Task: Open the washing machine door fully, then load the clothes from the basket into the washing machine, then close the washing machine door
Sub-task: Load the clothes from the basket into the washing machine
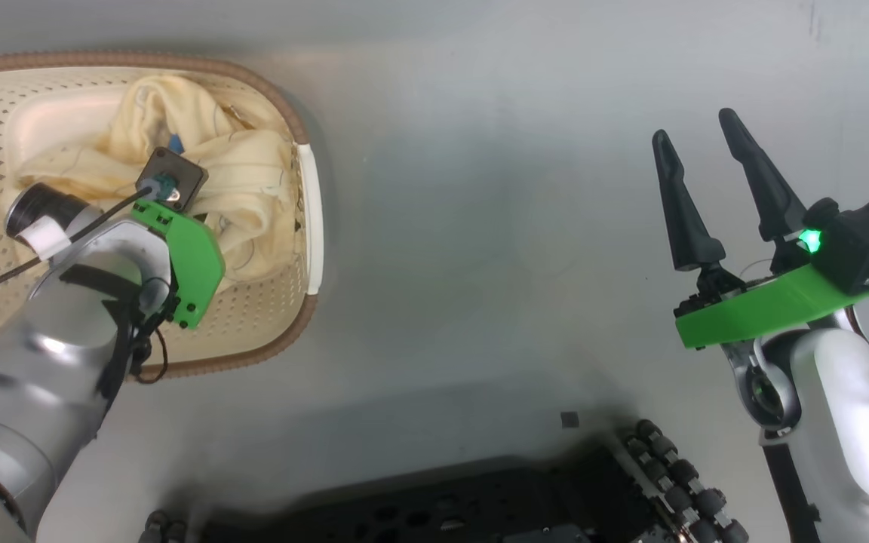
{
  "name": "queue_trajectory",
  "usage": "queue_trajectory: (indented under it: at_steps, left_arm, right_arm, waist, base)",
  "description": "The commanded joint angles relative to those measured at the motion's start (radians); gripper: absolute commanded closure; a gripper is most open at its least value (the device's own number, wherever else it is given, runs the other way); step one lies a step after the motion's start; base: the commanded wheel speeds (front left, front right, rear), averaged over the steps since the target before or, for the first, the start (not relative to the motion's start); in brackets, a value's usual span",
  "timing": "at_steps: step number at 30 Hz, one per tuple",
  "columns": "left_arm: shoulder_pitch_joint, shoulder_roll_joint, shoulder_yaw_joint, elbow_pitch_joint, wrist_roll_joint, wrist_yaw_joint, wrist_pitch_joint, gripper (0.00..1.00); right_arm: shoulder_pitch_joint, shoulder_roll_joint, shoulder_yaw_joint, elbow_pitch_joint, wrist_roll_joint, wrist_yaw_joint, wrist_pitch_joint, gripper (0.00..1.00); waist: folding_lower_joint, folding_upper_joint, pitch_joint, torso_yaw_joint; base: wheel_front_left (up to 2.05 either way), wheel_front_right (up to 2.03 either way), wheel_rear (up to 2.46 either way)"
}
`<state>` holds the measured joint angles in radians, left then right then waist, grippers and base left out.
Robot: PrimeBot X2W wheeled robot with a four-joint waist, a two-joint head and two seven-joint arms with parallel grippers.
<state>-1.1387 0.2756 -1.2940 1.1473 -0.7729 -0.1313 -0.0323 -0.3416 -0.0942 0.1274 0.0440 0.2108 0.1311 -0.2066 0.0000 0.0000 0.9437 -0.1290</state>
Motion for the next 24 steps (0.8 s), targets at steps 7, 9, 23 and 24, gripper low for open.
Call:
queue_trajectory:
  at_steps: [7, 9, 23, 24]
  left_arm:
    - [0.057, -0.015, 0.052, 0.04, -0.074, 0.001, -0.143, 1.0]
    - [0.069, -0.028, 0.076, 0.05, -0.1, 0.001, -0.182, 1.0]
    - [0.258, 0.003, 0.403, -0.249, 0.006, 0.107, -0.229, 1.0]
    - [0.258, 0.003, 0.403, -0.249, 0.006, 0.107, -0.229, 1.0]
  right_arm:
    - [0.017, -0.023, 0.002, 0.008, -0.001, 0.0, -0.008, 0.0]
    - [0.022, -0.027, -0.003, 0.017, 0.002, 0.0, -0.009, 0.0]
    - [0.086, -0.063, -0.032, 0.061, 0.028, 0.0, -0.006, 0.0]
    - [0.086, -0.063, -0.032, 0.061, 0.028, 0.0, -0.006, 0.0]
  waist:
    - [0.0, 0.0, -0.112, 0.042]
    - [0.0, 0.0, -0.147, 0.052]
    - [0.0, 0.0, -0.408, 0.127]
    - [0.0, 0.0, -0.408, 0.127]
  base:
    - [0.0, 0.0, 0.0]
    - [0.0, 0.0, 0.0]
    - [0.0, 0.0, 0.0]
    - [0.0, 0.0, 0.0]
